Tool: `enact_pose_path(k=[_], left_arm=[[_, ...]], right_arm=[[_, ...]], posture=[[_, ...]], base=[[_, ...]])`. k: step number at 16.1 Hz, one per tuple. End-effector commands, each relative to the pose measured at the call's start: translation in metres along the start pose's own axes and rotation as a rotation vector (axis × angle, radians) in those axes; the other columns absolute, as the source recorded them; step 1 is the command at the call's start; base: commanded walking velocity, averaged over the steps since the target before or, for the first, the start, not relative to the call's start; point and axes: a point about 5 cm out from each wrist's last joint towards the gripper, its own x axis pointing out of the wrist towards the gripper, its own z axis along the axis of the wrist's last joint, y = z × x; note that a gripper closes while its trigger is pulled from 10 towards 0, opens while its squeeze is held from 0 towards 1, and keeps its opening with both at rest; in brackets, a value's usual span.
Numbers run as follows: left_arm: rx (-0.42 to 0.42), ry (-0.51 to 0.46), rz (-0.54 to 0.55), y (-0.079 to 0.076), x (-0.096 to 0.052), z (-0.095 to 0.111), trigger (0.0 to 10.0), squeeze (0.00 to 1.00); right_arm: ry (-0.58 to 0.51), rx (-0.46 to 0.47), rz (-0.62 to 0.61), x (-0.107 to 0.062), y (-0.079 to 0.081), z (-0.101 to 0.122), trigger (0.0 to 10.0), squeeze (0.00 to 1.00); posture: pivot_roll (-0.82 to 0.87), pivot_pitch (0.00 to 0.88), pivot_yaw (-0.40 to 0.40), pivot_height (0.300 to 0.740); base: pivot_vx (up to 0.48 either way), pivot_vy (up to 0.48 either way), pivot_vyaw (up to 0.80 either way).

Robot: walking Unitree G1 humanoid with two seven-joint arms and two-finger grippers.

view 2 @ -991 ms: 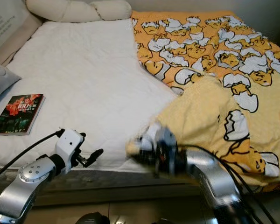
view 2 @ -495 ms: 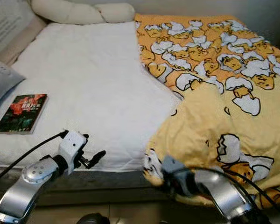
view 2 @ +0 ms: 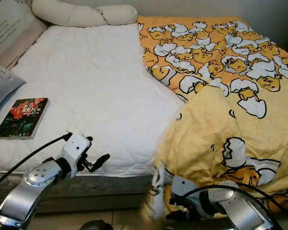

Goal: Clean up the room

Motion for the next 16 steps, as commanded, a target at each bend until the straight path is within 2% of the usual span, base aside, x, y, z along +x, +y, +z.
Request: enact_pose_path(k=[1,2,3,6,7,8,9,10,11,12,13,15,16], left_arm=[[0.019,-0.001,0.003,0.003,0.0,0.001,10.0,0.22],[0.019,-0.002,0.005,0.003,0.0,0.001,10.0,0.22],[0.019,-0.013,0.015,0.003,0.002,0.003,10.0,0.22],[-0.003,-0.073,0.051,0.002,0.007,0.012,10.0,0.22],[-0.023,-0.098,0.088,0.003,0.008,0.015,10.0,0.22],[-0.047,-0.135,0.144,0.004,0.009,0.018,10.0,0.22],[-0.056,-0.147,0.168,0.005,0.009,0.019,10.0,0.22],[-0.061,-0.169,0.206,0.007,0.008,0.021,10.0,0.23],[-0.078,-0.178,0.238,0.01,0.007,0.022,10.0,0.24],[-0.085,-0.178,0.245,0.01,0.006,0.022,10.0,0.24],[-0.084,-0.178,0.255,0.011,0.007,0.022,10.0,0.24],[-0.086,-0.189,0.269,0.012,0.009,0.023,10.0,0.23],[-0.077,-0.195,0.288,0.015,0.009,0.024,10.0,0.23]], right_arm=[[0.027,-0.027,-0.039,-0.009,-0.001,0.0,10.0,1.0],[0.033,-0.043,-0.058,-0.009,-0.001,0.0,10.0,1.0],[0.006,-0.02,-0.149,-0.001,-0.008,0.0,10.0,1.0],[-0.138,0.092,-0.5,0.015,-0.028,0.01,10.0,1.0],[-0.187,0.118,-0.632,0.015,-0.033,0.015,10.0,1.0],[-0.259,0.183,-0.804,0.012,-0.038,0.02,10.0,1.0],[-0.312,0.241,-0.878,0.009,-0.039,0.022,10.0,0.15],[-0.418,0.383,-1.03,0.001,-0.041,0.023,10.0,0.0],[-0.5,0.535,-1.161,-0.007,-0.04,0.02,10.0,0.0],[-0.533,0.567,-1.214,-0.011,-0.039,0.02,10.0,0.0],[-0.563,0.561,-1.277,-0.016,-0.036,0.024,10.0,0.0],[-0.651,0.555,-1.189,-0.011,-0.033,0.037,10.0,0.0],[-0.651,0.546,-1.188,-0.01,-0.034,0.039,10.0,0.0]], posture=[[0.02,0.0,0.038,0.74],[0.02,0.0,0.036,0.74],[0.02,0.0,0.034,0.74],[0.01,0.0,0.032,0.74],[0.01,0.0,0.031,0.74],[0.01,0.0,0.03,0.74],[0.01,0.0,0.03,0.74],[0.0,0.0,0.028,0.74],[0.0,0.0,0.03,0.74],[0.0,0.0,0.03,0.74],[-0.01,0.0,0.036,0.74],[-0.02,0.0,0.046,0.74],[-0.02,0.0,0.05,0.74]], base=[[0.0,0.0,0.0],[0.0,0.0,0.0],[0.0,0.0,0.0],[0.0,0.0,0.0],[0.0,0.0,0.0],[0.0,0.0,0.0],[0.0,0.0,0.0],[0.0,0.0,0.0],[0.0,-0.394,0.0],[0.0,-0.48,0.0],[0.0,-0.48,0.0],[0.0,-0.48,0.0],[0.0,-0.368,0.0]])
